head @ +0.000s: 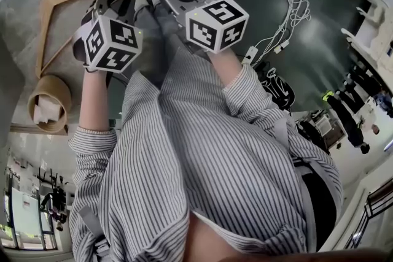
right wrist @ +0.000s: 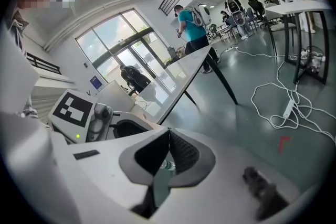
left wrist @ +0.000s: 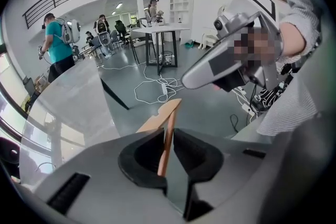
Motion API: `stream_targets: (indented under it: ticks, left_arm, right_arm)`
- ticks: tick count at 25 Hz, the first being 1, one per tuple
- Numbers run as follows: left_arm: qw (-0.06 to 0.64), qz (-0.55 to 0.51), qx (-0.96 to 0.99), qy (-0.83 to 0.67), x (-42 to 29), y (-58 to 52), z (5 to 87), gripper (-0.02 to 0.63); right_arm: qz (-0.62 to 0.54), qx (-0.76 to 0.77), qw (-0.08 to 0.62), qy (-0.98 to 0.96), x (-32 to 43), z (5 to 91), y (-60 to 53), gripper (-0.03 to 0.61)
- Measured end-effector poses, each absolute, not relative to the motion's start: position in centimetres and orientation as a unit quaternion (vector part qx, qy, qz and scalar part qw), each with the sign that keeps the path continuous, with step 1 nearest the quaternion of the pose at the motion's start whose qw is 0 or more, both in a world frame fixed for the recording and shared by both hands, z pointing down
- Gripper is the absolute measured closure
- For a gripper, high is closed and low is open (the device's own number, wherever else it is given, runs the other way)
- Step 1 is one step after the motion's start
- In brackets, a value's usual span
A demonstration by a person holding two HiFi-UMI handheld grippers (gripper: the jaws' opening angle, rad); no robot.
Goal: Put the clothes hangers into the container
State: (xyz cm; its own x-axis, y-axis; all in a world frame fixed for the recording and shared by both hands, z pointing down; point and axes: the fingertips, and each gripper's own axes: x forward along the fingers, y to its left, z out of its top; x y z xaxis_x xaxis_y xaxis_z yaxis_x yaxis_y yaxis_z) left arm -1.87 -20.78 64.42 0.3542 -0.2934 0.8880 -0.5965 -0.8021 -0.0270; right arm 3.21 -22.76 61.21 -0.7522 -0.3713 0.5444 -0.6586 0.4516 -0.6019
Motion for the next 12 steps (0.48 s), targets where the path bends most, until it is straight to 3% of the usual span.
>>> stream_targets:
  ticks: [12]
  left_arm:
    - [0.102, 0.537, 0.798, -0.254, -1.7, -20.8, 65.0, 0.555]
  right_arm:
    - [0.444, 0.316, 0.154, -0.824, 4.4, 61.6, -22.7, 0.563]
